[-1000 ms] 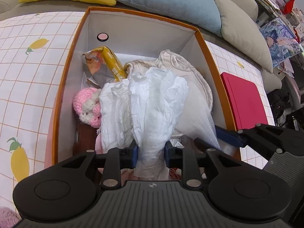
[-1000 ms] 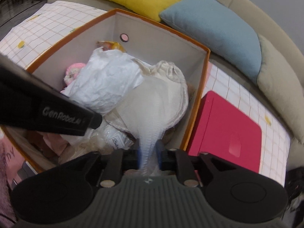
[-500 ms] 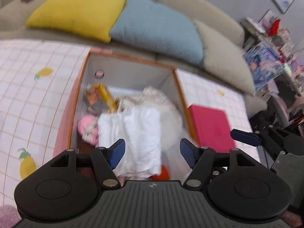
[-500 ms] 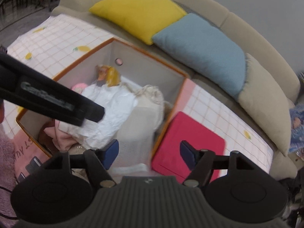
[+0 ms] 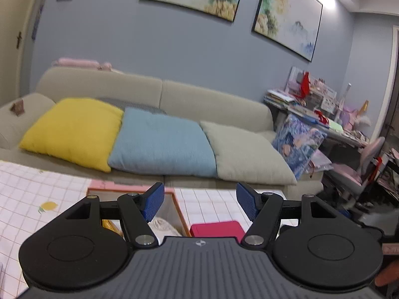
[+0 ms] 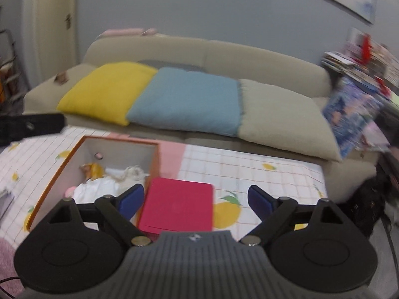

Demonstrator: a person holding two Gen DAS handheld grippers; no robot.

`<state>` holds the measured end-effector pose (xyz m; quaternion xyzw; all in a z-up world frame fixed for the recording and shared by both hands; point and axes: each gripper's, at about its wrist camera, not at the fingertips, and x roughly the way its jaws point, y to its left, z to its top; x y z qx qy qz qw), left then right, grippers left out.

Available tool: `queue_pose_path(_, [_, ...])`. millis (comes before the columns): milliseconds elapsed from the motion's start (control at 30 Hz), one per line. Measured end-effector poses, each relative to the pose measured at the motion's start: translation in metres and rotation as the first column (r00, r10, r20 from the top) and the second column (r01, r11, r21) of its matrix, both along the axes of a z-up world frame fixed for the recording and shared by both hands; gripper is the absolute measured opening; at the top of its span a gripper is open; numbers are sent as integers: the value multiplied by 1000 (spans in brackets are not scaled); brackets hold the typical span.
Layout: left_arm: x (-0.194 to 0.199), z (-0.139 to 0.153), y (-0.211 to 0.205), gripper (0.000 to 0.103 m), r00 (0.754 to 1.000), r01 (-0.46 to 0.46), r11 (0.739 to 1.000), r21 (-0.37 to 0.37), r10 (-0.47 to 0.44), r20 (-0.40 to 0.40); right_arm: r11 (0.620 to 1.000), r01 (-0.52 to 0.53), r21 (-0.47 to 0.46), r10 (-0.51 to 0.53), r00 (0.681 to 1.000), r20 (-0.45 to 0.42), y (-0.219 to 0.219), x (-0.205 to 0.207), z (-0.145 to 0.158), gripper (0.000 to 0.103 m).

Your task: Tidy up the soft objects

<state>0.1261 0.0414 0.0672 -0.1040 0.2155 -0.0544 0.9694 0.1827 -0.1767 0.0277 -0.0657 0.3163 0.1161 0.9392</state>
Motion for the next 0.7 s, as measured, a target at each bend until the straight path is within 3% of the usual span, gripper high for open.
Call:
queue_pose_path(167, [-14,-12,-21,84,997,-67,990,127,61,46,991,110,80,-111,994,11,-23,-19,-4,94])
queue_pose_path(233, [-23,-21,-33,91,993,-107,972,210,93,77,986,133,99,-135,991,18,-27,-29,-7,94])
queue_pose_path(333, [-33,-37,-47,92,990,-130,942,309,109,86,981,153,117,-155,988,7,-33,-40,-12,97])
queue_pose_path(500, [-39,-57,-50,92,992,-119,959,258,124,-4,983,142,114,-140,990,-31,-27,-56,-24,100])
queue_pose_path(700, [-35,-84,-41,92,972,-87,981,173,122,-203,993,112,48,-106,988,-117,-17,-61,-55,100])
